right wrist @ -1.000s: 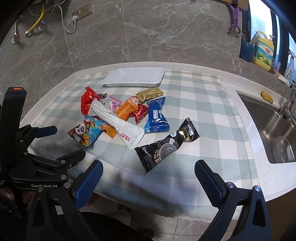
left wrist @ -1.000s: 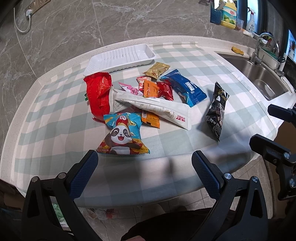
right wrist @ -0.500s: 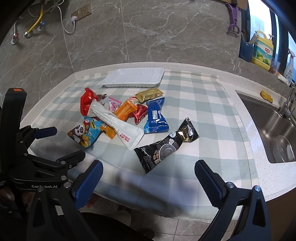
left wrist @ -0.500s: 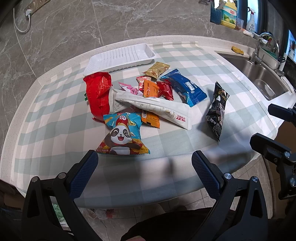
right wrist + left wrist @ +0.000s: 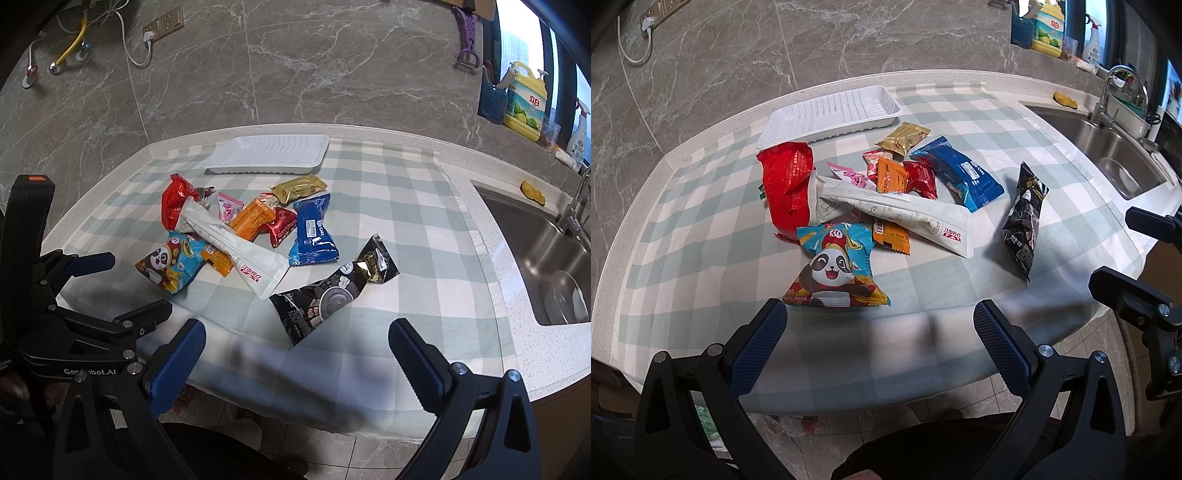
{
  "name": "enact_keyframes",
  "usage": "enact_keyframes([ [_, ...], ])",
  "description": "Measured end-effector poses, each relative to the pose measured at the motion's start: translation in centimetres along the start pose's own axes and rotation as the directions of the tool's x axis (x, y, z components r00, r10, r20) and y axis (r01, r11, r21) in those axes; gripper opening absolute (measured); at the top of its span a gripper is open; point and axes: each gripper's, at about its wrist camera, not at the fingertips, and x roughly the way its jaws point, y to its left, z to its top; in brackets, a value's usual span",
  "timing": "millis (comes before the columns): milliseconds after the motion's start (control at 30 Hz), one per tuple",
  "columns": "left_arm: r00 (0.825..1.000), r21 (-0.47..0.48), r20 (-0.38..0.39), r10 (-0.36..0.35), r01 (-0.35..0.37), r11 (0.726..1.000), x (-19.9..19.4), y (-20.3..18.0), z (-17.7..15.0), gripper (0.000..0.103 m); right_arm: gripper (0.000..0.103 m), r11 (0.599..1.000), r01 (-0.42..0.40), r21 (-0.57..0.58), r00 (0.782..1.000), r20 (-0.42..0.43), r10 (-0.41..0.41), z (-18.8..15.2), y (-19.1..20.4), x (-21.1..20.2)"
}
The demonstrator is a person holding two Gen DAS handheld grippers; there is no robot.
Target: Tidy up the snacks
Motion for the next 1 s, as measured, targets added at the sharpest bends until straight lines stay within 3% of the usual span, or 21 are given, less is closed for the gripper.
enact_keyframes([
  [1000, 1.0, -0.015, -0.002, 0.006, -0.006, 1.0, 0.71, 0.31, -0.09, 0.103, 0.101, 1.0, -0.016, -0.003, 1.0, 0.0, 0.016, 0.57, 0.1, 0.06],
])
